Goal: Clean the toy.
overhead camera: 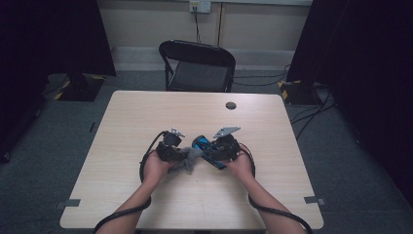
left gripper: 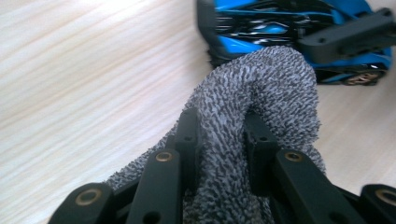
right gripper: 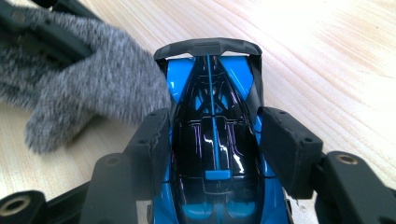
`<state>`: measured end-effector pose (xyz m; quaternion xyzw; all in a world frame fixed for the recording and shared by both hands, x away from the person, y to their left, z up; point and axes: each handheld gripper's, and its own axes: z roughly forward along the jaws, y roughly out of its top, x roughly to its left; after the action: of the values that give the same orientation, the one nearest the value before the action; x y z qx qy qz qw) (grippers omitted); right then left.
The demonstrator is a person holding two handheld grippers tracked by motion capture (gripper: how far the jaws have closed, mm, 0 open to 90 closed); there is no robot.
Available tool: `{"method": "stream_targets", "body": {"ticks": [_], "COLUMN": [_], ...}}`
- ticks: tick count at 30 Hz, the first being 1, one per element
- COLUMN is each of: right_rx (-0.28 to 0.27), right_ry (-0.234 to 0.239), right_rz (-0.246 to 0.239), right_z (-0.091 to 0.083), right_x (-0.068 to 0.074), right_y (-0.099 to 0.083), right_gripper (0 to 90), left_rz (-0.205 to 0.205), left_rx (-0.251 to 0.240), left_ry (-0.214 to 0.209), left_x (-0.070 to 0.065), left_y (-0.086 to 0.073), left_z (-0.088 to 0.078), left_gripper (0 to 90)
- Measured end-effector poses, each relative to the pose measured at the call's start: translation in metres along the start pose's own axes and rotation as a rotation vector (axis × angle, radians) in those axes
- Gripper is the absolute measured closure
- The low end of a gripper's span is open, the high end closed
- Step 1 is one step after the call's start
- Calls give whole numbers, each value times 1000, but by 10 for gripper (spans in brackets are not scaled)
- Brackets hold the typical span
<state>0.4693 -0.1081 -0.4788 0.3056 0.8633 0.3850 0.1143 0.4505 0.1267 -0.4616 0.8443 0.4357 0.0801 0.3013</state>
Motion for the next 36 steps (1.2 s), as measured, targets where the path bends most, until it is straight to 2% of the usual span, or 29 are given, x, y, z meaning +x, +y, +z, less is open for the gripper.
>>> {"method": "stream_targets", "body": {"ticks": [7,14,16,19,22,24,27,29,32,36], "right_rx": [2,1,0,0,-1,1,4,6,8,8], "right_ry": [-2,2,2,2,3,3,2,1,1,7], "right_rz": [-3,-1,-1,-1,0,-1,-2,-7,-5,1], "right_z": [0,0,0,0,0,0,0,0,0,0], "right_x": [0,0,0,0,-1,-1,0,0,0,-1], "right_y": [0,0,0,0,0,0,1,1,2,1], "right_gripper": [434,434,434,434,434,434,434,434,434,434], "left_rz": [-15,-22,-21,-22,5,48,78,141,199,227], "left_rx": [1,-33,-41,-52,-59,-59,-63,-41,-10,41], "left_ry": [17,61,65,49,11,-8,-85,-104,-136,-186], "left_x": [9,15,16,13,1,-10,-29,-49,-71,-87], "left_y": [1,1,1,0,-2,-3,-6,-9,-11,-14], "left_z": [-1,-13,-17,-23,-27,-31,-34,-28,-20,-2], "left_gripper": [721,720,719,720,721,721,721,721,721,720]}}
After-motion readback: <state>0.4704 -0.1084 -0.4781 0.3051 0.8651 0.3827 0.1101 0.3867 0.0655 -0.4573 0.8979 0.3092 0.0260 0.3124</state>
